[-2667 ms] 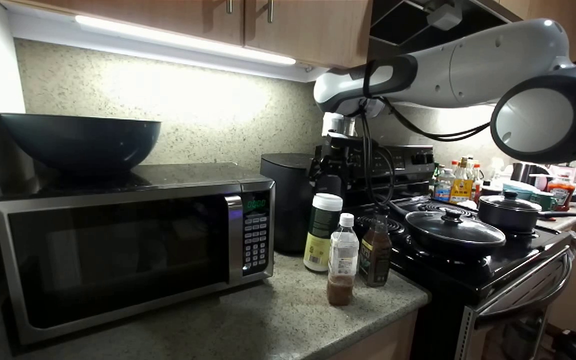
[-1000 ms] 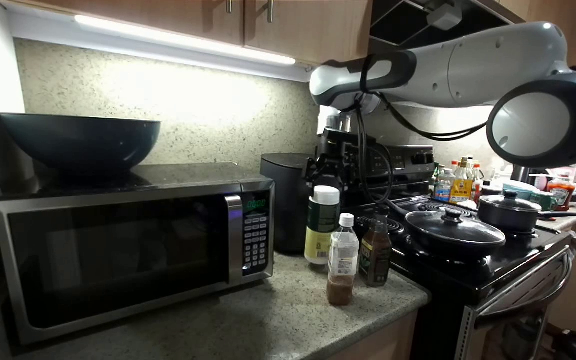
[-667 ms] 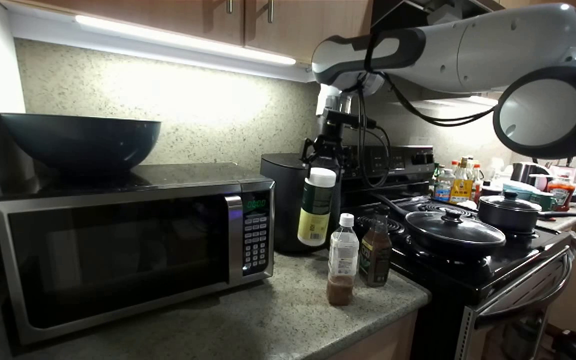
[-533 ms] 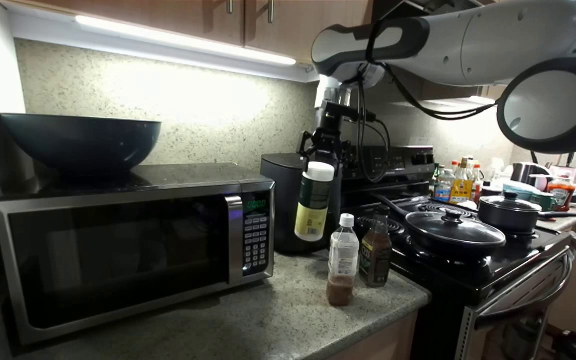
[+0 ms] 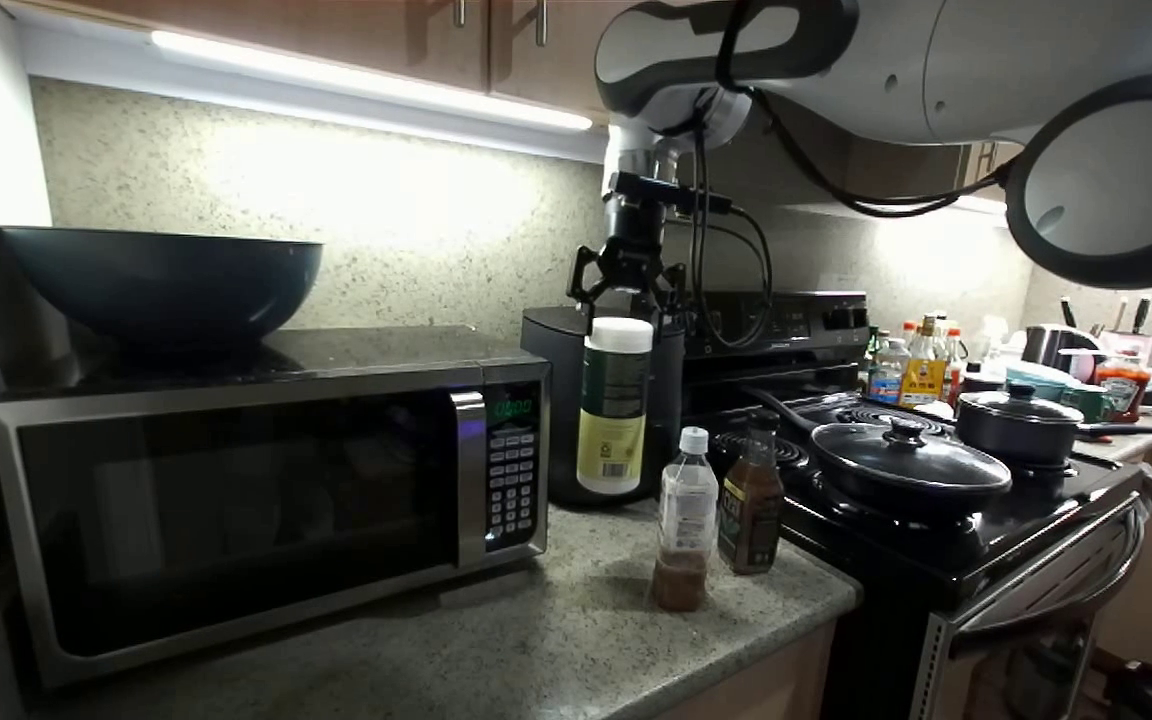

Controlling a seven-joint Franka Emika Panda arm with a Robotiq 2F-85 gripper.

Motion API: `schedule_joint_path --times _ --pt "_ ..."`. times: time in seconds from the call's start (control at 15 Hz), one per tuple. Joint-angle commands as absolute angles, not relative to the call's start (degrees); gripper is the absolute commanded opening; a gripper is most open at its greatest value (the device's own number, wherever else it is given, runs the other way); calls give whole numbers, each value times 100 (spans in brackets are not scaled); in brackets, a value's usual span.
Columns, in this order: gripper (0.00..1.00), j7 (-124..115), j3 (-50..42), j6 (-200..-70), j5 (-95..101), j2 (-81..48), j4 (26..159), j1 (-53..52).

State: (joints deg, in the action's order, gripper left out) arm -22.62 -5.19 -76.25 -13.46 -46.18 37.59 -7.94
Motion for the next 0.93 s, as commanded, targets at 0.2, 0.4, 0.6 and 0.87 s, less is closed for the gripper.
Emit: schedule_joint_path --times 0.2,0.4,0.6,0.87 --pt "93 -2346 -526 -7626 -1346 -4618 3758 -846" --pt "68 -2346 -535 -7626 -1346 -4618 3758 -840" --pt "68 -2291 -490 -7590 -1325 -4594 3865 -975" --pt "68 -2341 -430 -7612 -1368 -4594 4068 -1194"
